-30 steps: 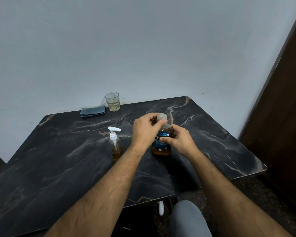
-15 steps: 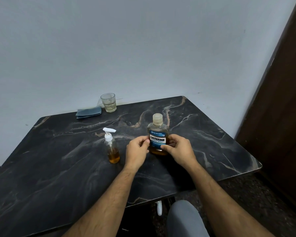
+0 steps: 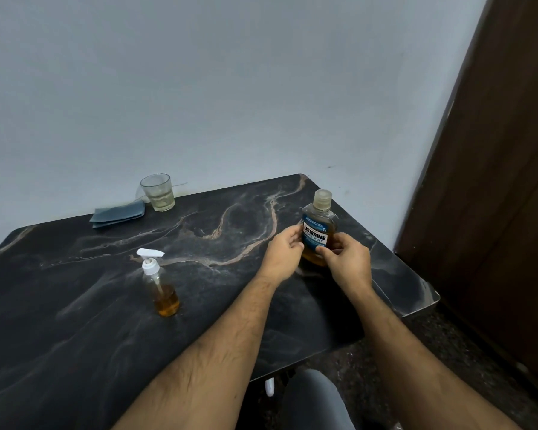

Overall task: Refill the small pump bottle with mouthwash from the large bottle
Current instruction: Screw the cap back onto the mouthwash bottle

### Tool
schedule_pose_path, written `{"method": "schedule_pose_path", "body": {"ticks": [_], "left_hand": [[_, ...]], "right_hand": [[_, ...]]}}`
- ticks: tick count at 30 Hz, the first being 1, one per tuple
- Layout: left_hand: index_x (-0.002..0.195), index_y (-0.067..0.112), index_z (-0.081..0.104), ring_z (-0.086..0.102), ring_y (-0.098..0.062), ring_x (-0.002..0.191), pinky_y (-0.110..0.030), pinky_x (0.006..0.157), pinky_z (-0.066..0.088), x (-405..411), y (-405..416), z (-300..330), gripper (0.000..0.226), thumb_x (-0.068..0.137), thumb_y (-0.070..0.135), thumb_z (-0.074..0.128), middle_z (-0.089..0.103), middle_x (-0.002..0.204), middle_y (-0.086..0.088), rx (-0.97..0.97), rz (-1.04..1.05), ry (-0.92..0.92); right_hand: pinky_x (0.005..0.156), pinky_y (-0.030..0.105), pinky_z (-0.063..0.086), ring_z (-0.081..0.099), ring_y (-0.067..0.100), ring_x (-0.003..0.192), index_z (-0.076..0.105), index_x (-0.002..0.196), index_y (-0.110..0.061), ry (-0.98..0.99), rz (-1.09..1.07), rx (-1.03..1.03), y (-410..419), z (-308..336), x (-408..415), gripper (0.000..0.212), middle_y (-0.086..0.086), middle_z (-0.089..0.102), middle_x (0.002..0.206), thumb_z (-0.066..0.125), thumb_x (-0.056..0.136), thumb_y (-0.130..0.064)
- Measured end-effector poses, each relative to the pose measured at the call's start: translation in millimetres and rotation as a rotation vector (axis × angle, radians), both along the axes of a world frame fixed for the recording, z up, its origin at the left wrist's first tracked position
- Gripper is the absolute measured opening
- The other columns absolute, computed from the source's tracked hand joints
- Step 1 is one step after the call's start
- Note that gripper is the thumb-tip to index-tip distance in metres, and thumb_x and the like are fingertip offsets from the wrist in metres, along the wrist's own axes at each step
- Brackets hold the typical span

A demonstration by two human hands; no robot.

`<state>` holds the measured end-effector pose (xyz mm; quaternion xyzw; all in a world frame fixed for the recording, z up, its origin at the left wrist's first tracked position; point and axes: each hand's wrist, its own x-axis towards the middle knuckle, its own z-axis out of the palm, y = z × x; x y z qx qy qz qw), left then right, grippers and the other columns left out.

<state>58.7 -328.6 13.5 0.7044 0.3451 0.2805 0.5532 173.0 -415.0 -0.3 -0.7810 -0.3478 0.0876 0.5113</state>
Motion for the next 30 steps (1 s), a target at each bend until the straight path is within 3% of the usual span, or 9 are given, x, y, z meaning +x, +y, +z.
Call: {"method": "schedule_pose_path", "body": {"ticks": [3, 8, 13, 17, 22, 27, 30], "left_hand": [[0.142, 0.016, 0.048, 0.050, -0.008, 0.131, -0.042, 0.113, 0.041, 6.7, 3.9, -7.5, 0.054, 0.093, -0.005, 0.046, 0.056, 0.142, -0.001, -0.003, -0.003, 0.012], [0.144, 0.016, 0.046, 0.050, -0.007, 0.131, -0.042, 0.113, 0.041, 1.8, 5.4, -12.2, 0.056, 0.092, -0.005, 0.047, 0.054, 0.144, -0.002, -0.003, -0.017, -0.003], [0.142, 0.017, 0.048, 0.055, -0.008, 0.124, -0.040, 0.109, 0.045, -14.1, -0.9, -9.3, 0.050, 0.095, 0.004, 0.055, 0.055, 0.142, -0.002, 0.033, -0.002, -0.025], [0.129, 0.021, 0.061, 0.061, 0.003, 0.108, -0.037, 0.101, 0.051, -47.4, -13.8, -12.4, 0.035, 0.095, 0.013, 0.058, 0.064, 0.125, 0.011, 0.122, 0.074, -0.049], [0.103, 0.036, 0.069, 0.068, -0.002, 0.098, -0.039, 0.088, 0.058, -114.9, -28.8, -26.7, 0.022, 0.092, 0.019, 0.064, 0.073, 0.104, 0.011, 0.185, 0.248, -0.096], [0.086, 0.033, 0.070, 0.073, -0.007, 0.078, -0.038, 0.072, 0.058, -193.1, -37.1, -34.8, 0.016, 0.091, 0.020, 0.065, 0.075, 0.079, 0.008, 0.199, 0.535, -0.131], [0.085, 0.029, 0.071, 0.072, -0.007, 0.072, -0.038, 0.070, 0.057, -233.7, -36.7, -37.6, 0.012, 0.092, 0.024, 0.064, 0.074, 0.074, 0.008, 0.212, 0.675, -0.131]], "right_hand": [[0.084, 0.033, 0.058, 0.069, 0.009, 0.084, 0.071, 0.106, -0.017, -0.016, -0.012, -0.024, -0.9, -4.0, 3.9, 0.028, -0.002, 0.076, 0.096, 0.080, 0.081, -0.022], [0.088, 0.031, 0.057, 0.068, 0.009, 0.088, 0.070, 0.112, -0.016, -0.028, -0.008, -0.019, -1.3, -5.4, -0.4, 0.032, -0.002, 0.075, 0.102, 0.079, 0.082, -0.021], [0.094, 0.032, 0.053, 0.067, 0.016, 0.106, 0.065, 0.121, -0.013, -0.019, -0.057, -0.038, -6.1, -4.8, -6.8, 0.040, 0.002, 0.072, 0.115, 0.077, 0.083, -0.021], [0.082, 0.038, 0.054, 0.062, 0.019, 0.092, 0.064, 0.096, -0.014, -0.214, -0.183, 0.103, -16.7, -1.6, -36.6, 0.011, -0.001, 0.062, 0.096, 0.069, 0.086, -0.016], [0.068, 0.026, 0.049, 0.057, 0.010, 0.075, 0.063, 0.082, -0.017, -0.263, 0.057, 0.202, -12.3, -7.4, -96.5, 0.008, -0.006, 0.059, 0.082, 0.070, 0.086, -0.018], [0.073, 0.027, 0.050, 0.061, 0.009, 0.074, 0.066, 0.082, -0.021, -0.193, 0.288, 0.141, 12.4, -12.5, -147.3, 0.006, -0.008, 0.064, 0.078, 0.072, 0.084, -0.021], [0.074, 0.023, 0.050, 0.063, 0.008, 0.076, 0.067, 0.084, -0.019, -0.110, 0.400, 0.118, 26.4, -12.4, -174.4, 0.006, -0.008, 0.066, 0.079, 0.073, 0.083, -0.019]]}}
